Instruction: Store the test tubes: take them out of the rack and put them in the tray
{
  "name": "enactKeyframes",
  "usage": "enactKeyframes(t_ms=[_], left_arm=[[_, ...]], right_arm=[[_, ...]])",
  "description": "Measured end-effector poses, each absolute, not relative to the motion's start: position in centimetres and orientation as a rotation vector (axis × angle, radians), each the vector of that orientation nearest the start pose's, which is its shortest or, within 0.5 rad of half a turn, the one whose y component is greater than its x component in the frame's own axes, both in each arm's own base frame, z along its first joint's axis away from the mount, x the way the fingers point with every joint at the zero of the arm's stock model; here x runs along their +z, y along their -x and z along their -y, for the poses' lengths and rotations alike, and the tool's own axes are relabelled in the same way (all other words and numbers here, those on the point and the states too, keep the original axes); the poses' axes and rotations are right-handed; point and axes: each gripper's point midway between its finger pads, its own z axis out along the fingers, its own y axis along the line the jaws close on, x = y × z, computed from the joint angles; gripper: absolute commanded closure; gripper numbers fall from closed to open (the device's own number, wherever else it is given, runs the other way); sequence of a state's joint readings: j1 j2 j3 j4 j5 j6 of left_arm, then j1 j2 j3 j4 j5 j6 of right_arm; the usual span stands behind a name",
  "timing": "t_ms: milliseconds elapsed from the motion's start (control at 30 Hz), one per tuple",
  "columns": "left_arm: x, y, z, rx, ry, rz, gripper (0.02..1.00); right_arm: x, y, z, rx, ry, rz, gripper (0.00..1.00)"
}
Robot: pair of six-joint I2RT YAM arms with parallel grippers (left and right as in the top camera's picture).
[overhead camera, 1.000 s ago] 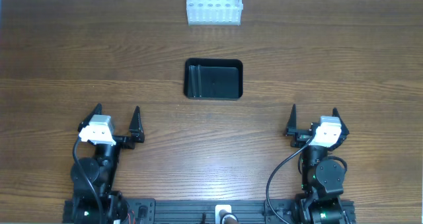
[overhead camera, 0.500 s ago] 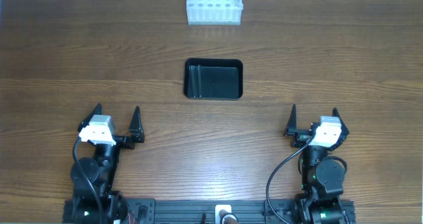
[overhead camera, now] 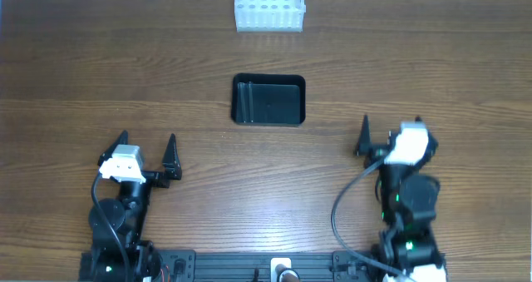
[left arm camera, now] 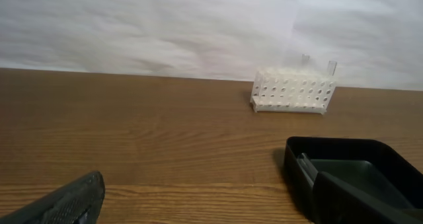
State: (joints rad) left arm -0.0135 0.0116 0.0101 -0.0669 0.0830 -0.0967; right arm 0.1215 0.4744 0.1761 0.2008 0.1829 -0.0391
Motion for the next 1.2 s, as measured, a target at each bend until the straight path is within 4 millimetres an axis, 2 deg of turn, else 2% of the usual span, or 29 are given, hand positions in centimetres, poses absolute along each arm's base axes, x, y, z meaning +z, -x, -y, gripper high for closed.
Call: enactKeyframes(t_ms=[100,267,400,467,600,700,967,1200], left_arm=[[15.9,-24.6,1.8,-0.152,0.004,-1.641,0.02],[16.0,-24.6,1.8,-0.152,0.005,-1.64,0.018],[16.0,-24.6,1.7,-0.152,0.005,-1.64,0.018],[16.0,-24.6,1.8,-0.152,0.005,-1.64,0.018],[16.0,-24.6,1.7,-0.152,0.005,-1.64,0.018],[16.0,-24.6,1.8,-0.152,0.005,-1.64,0.018],[16.0,-24.6,1.8,-0.152,0.005,-1.64,0.018],[16.0,-24.6,1.7,-0.152,0.005,-1.64,0.018]], right_arm=[[21.3,-30.5,-1.4,-0.055,0.034,-1.705,0.009],[21.9,-36.1,-4.6,0.064,0.133,-1.81,0.007],[20.9,-40.4,-8.9,0.173,0.214,-1.906,0.007],[20.1,-42.4,-11.8,0.22,0.269,-1.958,0.009],[19.1,-45.3,-16.6,0.288,0.33,-2.034,0.02],[18.8,-47.1,-19.3,0.314,0.321,-2.088,0.016],[18.6,-52.7,-23.4,0.281,0.221,-2.146,0.014],[16.0,-57.7,-24.7,0.199,0.136,-2.177,0.025]])
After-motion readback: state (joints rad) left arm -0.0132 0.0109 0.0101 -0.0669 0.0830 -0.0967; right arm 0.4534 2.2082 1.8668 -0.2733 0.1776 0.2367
